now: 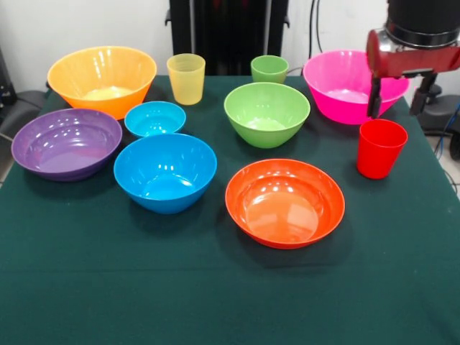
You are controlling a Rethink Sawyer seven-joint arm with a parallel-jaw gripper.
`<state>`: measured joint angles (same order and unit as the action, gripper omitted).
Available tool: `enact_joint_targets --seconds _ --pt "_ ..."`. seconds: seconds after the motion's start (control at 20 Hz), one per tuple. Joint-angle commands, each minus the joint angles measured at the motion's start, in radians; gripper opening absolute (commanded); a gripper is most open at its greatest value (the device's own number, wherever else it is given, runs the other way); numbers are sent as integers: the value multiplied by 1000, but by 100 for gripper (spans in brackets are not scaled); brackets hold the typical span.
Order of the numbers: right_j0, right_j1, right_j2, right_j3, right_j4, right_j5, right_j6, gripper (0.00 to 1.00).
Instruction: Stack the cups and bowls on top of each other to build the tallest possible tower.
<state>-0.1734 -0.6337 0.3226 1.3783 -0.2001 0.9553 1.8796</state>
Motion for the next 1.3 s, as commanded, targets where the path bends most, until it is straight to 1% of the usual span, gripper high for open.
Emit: enact_joint_targets --seconds 0.05,0.2,0.9,1.1,1.3 --pt "-29 -3 -1 -52 -33 47 -26 100" --pt "-40 -8 7 -60 -52 21 -54 100" --pt "-108 -2 59 -66 -85 0 -193 100" --pt "-141 -12 77 -49 -85 -1 -229 100" --pt "-162 -22 90 -3 -100 -63 -230 100"
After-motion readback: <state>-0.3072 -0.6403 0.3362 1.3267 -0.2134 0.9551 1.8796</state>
